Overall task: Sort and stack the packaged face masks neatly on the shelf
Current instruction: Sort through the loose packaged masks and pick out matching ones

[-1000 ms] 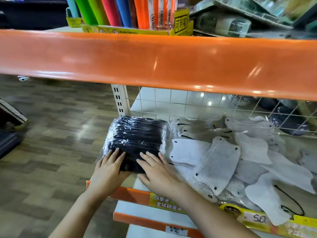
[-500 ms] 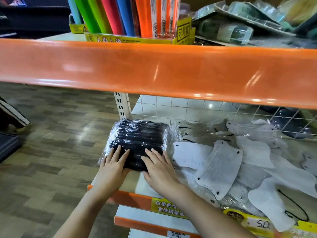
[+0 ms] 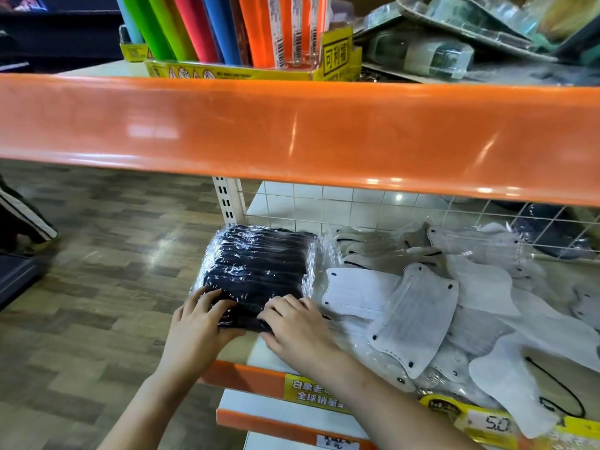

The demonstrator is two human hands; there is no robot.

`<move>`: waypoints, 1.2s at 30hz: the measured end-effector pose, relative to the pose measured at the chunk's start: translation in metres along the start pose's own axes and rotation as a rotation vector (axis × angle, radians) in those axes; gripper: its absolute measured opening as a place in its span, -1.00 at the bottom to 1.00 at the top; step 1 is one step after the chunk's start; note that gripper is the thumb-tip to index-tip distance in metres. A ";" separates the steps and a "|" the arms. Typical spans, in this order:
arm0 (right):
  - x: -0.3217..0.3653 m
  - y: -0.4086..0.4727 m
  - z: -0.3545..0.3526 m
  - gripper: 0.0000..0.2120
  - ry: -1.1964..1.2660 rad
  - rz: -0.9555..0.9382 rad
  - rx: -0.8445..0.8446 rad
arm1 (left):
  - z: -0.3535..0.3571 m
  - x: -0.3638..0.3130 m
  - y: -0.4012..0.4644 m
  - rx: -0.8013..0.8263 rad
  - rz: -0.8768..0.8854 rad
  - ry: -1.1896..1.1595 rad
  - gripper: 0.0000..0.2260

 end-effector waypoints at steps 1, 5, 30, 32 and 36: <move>-0.002 0.001 0.000 -0.78 0.010 0.021 -0.005 | 0.001 0.001 0.001 0.017 -0.004 0.001 -0.50; -0.007 0.006 -0.001 -0.69 0.003 0.151 -0.041 | 0.003 0.003 0.008 0.031 -0.034 -0.020 -0.61; -0.003 0.000 -0.001 -0.72 0.058 0.063 -0.080 | 0.014 -0.009 0.013 0.256 0.049 -0.121 -0.22; -0.004 -0.001 0.001 -0.77 0.041 0.063 -0.105 | 0.015 -0.012 0.014 0.259 0.038 -0.138 -0.19; -0.004 -0.001 -0.006 -0.70 0.050 0.099 -0.165 | 0.008 -0.021 0.017 0.220 0.027 -0.160 -0.25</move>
Point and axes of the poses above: each hand's wrist, its own y-axis towards the middle knuckle, its own z-axis out of the palm, x = y × z, the point moved 6 cm from there along y, towards the middle knuckle, and after that the axes turned 14 degrees about z, right-handed, at the moved point
